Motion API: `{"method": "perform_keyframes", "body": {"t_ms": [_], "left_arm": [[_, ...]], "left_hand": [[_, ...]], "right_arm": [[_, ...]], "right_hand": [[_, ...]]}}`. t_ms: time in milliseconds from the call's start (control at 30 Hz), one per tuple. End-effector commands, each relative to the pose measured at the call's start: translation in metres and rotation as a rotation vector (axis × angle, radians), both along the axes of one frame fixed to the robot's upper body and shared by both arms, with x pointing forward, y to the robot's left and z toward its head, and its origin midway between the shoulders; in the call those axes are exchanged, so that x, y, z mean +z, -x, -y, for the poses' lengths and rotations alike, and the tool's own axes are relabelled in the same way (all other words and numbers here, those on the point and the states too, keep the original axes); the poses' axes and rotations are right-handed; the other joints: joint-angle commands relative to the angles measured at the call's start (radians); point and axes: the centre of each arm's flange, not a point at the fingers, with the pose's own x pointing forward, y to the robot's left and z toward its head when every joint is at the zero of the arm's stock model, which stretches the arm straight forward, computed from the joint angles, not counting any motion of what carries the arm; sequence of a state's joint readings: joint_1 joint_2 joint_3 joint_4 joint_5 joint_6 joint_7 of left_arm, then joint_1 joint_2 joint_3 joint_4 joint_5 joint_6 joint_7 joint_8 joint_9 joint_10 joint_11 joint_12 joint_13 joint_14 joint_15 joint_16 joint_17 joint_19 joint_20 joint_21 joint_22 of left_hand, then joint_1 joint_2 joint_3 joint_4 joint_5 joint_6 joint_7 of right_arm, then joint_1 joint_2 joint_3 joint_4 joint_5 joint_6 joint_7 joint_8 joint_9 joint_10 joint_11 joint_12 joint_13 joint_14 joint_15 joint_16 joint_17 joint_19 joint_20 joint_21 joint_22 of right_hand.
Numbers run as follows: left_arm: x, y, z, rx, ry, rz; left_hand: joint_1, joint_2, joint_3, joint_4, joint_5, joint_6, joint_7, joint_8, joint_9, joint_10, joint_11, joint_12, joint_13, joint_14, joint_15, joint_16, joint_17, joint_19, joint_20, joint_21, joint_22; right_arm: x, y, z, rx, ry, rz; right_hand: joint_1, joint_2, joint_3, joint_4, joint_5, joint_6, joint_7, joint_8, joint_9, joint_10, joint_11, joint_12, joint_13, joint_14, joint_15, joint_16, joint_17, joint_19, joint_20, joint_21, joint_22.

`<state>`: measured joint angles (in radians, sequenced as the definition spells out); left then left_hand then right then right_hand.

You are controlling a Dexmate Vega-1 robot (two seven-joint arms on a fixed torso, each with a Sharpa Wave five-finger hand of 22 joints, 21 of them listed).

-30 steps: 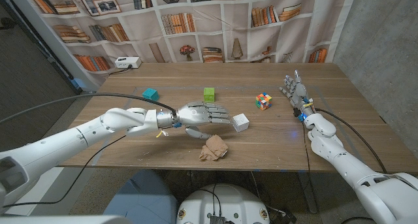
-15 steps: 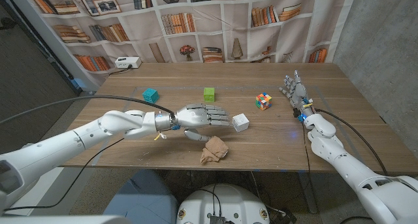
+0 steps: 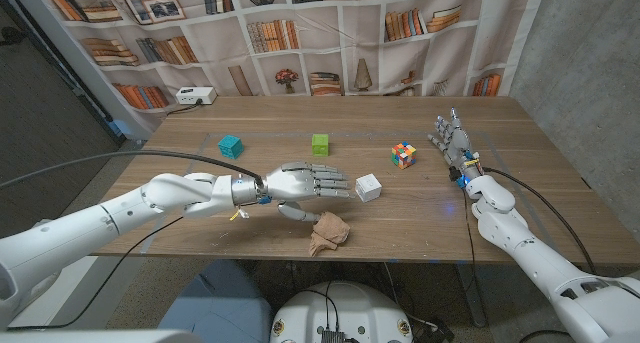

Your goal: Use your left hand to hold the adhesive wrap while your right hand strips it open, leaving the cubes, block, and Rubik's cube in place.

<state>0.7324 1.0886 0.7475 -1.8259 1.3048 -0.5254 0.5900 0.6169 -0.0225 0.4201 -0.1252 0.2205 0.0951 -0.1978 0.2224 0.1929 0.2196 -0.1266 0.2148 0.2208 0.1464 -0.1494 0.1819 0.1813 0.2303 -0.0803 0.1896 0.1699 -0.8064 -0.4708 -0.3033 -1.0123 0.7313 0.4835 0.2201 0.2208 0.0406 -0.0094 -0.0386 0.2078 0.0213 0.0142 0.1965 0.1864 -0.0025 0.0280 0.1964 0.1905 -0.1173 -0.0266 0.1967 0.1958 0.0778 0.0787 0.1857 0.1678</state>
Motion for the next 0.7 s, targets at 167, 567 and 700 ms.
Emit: {"method": "perform_keyframes", "body": {"t_ms": [167, 567, 700], "left_arm": [[-0.011, 0.009, -0.002, -0.006, 0.002, -0.018], [-0.016, 0.012, -0.001, -0.010, 0.022, -0.041], [-0.020, 0.011, -0.004, -0.002, 0.028, -0.050]], "left_hand": [[-0.012, -0.002, -0.001, 0.000, 0.007, 0.012, -0.002, 0.009, 0.003, 0.008, 0.003, 0.003, 0.002, -0.001, -0.003, 0.007, 0.003, 0.005, 0.006, 0.005, 0.005], [-0.011, 0.006, 0.003, -0.001, 0.011, 0.033, 0.004, 0.015, 0.002, 0.017, 0.006, 0.006, 0.002, 0.009, -0.003, 0.010, 0.003, 0.007, 0.008, 0.006, 0.005], [0.001, 0.028, 0.015, -0.004, 0.015, 0.040, 0.004, 0.015, 0.002, 0.020, 0.005, 0.007, 0.002, 0.012, -0.004, 0.011, 0.003, 0.008, 0.008, 0.006, 0.005]], "right_arm": [[-0.007, 0.006, 0.001, -0.005, -0.006, -0.005], [-0.008, 0.010, 0.002, -0.006, -0.006, -0.002], [-0.010, 0.011, 0.002, -0.009, -0.005, -0.007]], "right_hand": [[0.005, 0.010, 0.000, -0.008, -0.002, 0.006, -0.006, -0.001, 0.002, -0.004, -0.006, 0.002, 0.002, -0.005, -0.004, 0.004, 0.002, -0.003, 0.009, 0.002, 0.001], [0.005, 0.010, -0.001, -0.009, -0.002, 0.006, -0.006, -0.001, 0.002, -0.002, -0.006, 0.003, 0.002, -0.004, -0.005, 0.004, 0.002, -0.002, 0.009, 0.002, 0.001], [0.005, 0.010, -0.001, -0.009, -0.003, 0.006, -0.006, -0.001, 0.002, -0.003, -0.005, 0.002, 0.002, -0.005, -0.005, 0.004, 0.002, -0.002, 0.008, 0.002, 0.001]]}}
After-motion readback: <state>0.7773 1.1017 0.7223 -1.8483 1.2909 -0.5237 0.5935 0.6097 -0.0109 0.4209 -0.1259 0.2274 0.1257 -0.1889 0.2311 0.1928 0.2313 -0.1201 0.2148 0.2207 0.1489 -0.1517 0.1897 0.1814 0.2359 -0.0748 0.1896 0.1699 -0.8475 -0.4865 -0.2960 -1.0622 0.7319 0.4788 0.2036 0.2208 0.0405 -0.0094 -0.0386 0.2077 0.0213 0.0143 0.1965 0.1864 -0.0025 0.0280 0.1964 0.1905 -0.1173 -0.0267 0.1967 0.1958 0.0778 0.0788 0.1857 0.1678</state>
